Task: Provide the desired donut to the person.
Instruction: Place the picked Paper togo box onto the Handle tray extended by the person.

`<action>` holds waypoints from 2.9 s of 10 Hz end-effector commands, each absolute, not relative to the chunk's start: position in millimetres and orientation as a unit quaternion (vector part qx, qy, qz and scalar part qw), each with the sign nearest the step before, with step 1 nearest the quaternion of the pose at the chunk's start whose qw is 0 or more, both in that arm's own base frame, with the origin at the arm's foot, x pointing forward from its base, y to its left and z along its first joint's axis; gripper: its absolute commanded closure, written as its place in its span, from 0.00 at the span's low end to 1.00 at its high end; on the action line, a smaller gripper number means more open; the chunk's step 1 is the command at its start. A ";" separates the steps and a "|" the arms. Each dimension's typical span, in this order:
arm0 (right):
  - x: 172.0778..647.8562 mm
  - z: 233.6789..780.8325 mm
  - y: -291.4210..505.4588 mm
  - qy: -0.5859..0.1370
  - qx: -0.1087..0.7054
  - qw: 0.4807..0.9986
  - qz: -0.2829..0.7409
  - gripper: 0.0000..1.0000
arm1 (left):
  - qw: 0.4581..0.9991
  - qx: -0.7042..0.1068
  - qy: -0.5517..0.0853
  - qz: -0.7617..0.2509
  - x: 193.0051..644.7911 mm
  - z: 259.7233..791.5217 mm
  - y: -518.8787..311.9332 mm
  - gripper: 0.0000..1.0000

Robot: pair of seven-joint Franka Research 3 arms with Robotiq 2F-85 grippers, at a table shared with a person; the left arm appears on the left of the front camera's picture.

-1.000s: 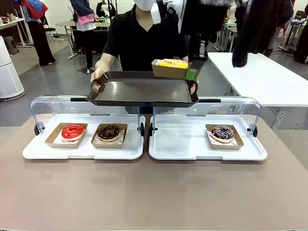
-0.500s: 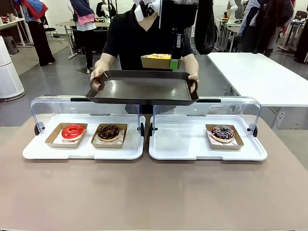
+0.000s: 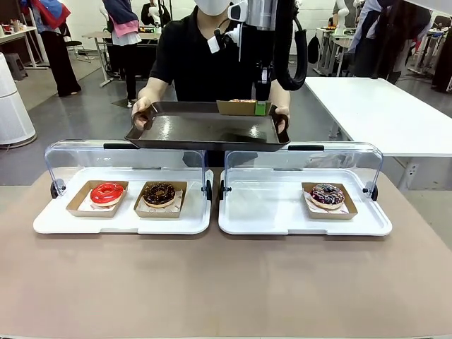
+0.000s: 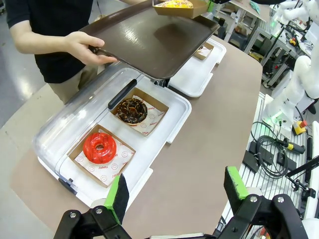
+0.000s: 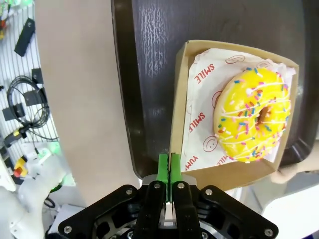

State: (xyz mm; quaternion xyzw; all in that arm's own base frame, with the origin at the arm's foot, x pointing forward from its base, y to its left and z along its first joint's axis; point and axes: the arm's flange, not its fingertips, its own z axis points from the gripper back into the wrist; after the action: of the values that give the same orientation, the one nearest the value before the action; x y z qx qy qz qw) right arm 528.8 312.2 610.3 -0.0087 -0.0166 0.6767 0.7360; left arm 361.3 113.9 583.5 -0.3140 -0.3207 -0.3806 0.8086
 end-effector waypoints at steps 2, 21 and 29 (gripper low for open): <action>543.5 606.8 309.4 -0.007 0.002 0.719 0.695 0.98 | 0.807 -0.313 -0.319 -0.386 360.3 583.4 114.1 0.00; 535.6 589.0 282.3 -0.012 0.044 0.697 0.716 0.00 | 0.807 -0.313 -0.319 -0.386 360.3 583.4 114.1 0.00; 461.2 589.4 184.5 -0.050 0.036 0.707 0.705 0.00 | 0.807 -0.313 -0.319 -0.386 360.3 583.4 114.1 0.00</action>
State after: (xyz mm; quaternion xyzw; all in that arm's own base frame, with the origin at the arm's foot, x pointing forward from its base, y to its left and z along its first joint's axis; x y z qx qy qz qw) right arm 475.9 207.7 607.7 0.0279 -0.0260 0.7019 0.7113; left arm 361.4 113.8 583.3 -0.3140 -0.3203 -0.3806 0.8087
